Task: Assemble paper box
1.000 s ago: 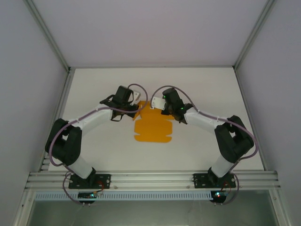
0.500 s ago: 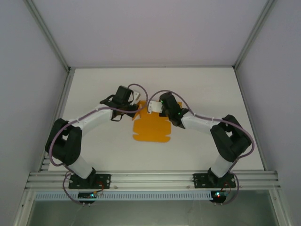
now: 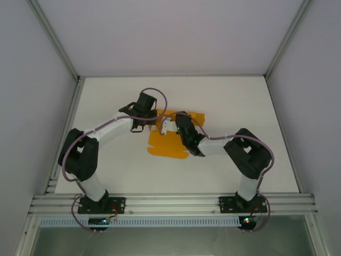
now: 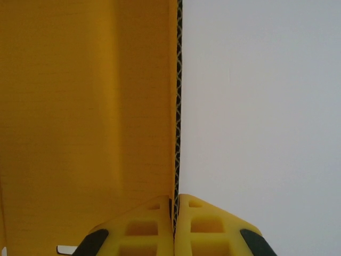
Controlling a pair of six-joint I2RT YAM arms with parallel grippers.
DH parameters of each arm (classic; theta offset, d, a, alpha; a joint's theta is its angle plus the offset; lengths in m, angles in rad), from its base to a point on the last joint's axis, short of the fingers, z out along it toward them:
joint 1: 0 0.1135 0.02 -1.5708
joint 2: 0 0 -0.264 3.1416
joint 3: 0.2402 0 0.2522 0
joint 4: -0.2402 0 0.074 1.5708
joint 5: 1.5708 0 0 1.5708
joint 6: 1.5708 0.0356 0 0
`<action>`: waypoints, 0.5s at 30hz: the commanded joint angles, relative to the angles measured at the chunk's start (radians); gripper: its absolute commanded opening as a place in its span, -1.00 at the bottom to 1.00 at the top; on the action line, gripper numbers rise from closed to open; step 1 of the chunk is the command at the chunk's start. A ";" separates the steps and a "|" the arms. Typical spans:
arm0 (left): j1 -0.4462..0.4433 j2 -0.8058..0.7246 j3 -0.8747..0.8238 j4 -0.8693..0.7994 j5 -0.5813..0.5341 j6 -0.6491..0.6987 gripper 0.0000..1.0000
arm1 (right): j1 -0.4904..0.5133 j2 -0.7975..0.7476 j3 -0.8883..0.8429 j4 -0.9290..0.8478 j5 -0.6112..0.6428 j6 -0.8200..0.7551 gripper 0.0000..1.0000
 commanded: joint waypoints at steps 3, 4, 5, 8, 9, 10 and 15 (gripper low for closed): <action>-0.006 -0.006 -0.042 0.029 0.061 -0.071 -0.97 | 0.008 0.052 -0.017 0.174 0.056 -0.093 -1.00; -0.007 -0.019 -0.058 0.036 0.063 -0.074 -0.91 | 0.004 0.054 -0.019 0.173 0.054 -0.096 -1.00; -0.006 -0.033 -0.070 0.042 0.064 -0.069 -0.84 | 0.001 0.054 -0.025 0.169 0.048 -0.103 -1.00; 0.003 -0.075 -0.087 0.035 0.085 -0.037 -0.55 | -0.015 0.041 -0.037 0.178 0.021 -0.111 -1.00; 0.015 -0.084 -0.074 0.015 0.110 -0.019 -0.39 | -0.020 0.034 -0.041 0.180 0.011 -0.108 -1.00; 0.027 -0.092 -0.055 -0.014 0.106 -0.024 -0.30 | -0.026 0.032 -0.045 0.190 -0.001 -0.108 -1.00; 0.086 -0.164 -0.020 -0.042 0.132 -0.003 0.43 | -0.056 0.066 -0.055 0.287 -0.054 -0.172 -1.00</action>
